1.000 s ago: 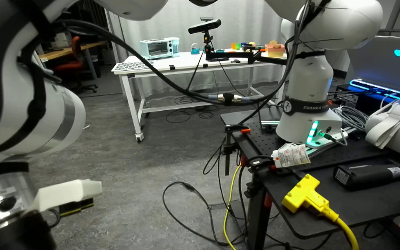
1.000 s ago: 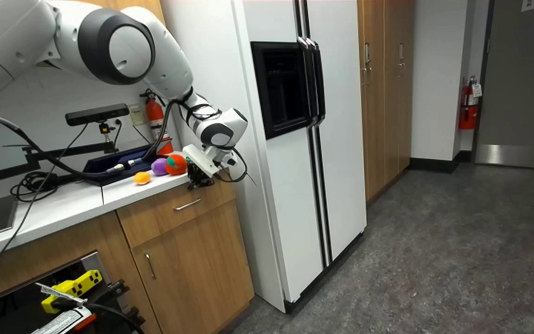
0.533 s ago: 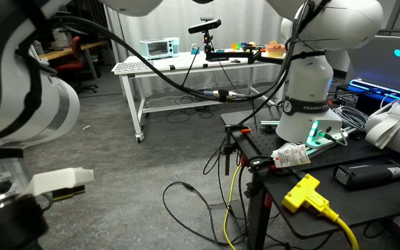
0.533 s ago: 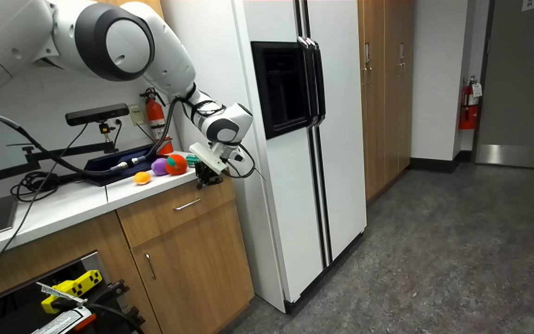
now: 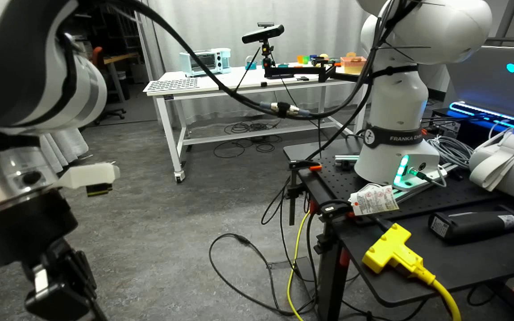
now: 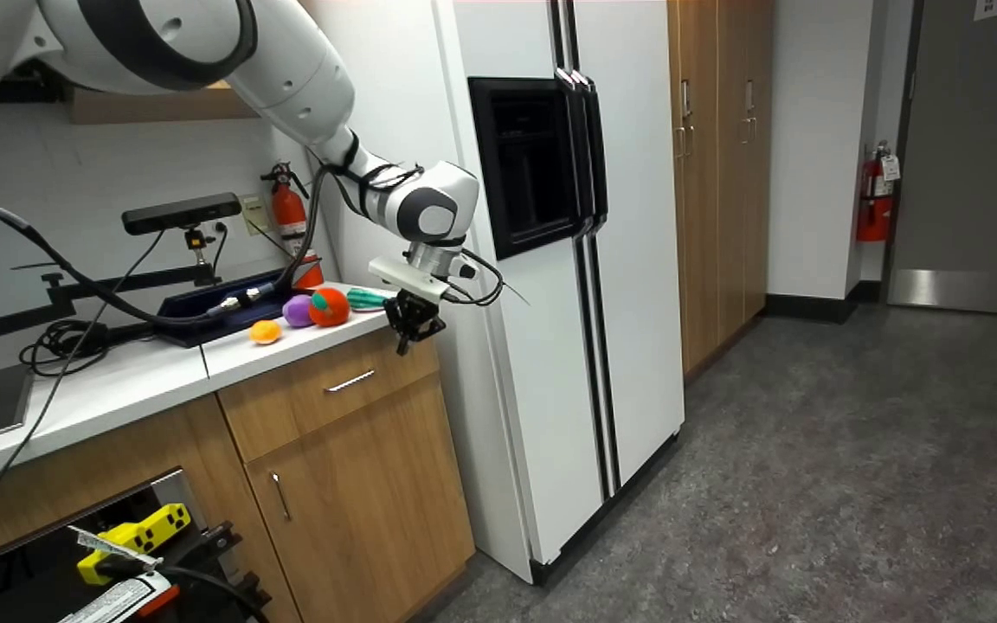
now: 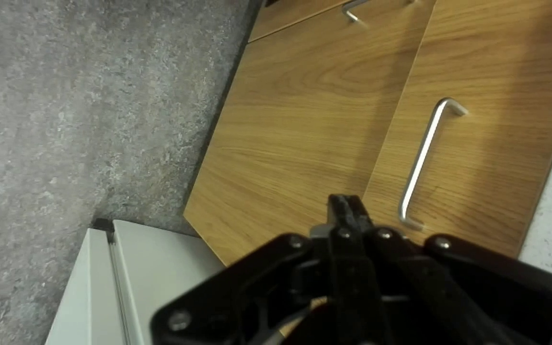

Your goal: Close and open the drawer

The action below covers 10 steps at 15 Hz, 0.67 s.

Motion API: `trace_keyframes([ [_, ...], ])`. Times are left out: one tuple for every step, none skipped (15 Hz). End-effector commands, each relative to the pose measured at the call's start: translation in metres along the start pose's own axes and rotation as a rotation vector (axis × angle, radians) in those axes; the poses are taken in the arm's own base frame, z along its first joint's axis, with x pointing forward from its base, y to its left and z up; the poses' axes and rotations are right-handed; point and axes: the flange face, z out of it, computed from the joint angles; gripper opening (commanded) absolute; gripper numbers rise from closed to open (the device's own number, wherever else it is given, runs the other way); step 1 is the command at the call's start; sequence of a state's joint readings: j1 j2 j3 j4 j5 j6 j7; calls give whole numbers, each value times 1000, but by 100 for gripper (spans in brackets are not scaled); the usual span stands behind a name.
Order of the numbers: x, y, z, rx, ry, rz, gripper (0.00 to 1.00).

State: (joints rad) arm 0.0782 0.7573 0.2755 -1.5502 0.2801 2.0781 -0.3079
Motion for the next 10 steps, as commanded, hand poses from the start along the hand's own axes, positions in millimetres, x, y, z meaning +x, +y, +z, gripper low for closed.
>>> trace_keyframes([
  [-38,-23,-38,-74,-6,-33,0],
  [-45,-29,-45,-89,0,-42,0],
  [-52,-34,-53,-108,7,-55,0],
  [-58,-38,-59,-123,14,-65,0],
  [-62,-39,-65,-131,20,-72,0],
  [-66,-40,-69,-135,21,-73,0],
  [-68,-39,-72,-140,22,-74,0],
  [-70,-38,-73,-147,22,-75,0],
  [-71,-36,-73,-145,10,-78,0],
  [-72,-34,-72,-151,0,-91,13],
])
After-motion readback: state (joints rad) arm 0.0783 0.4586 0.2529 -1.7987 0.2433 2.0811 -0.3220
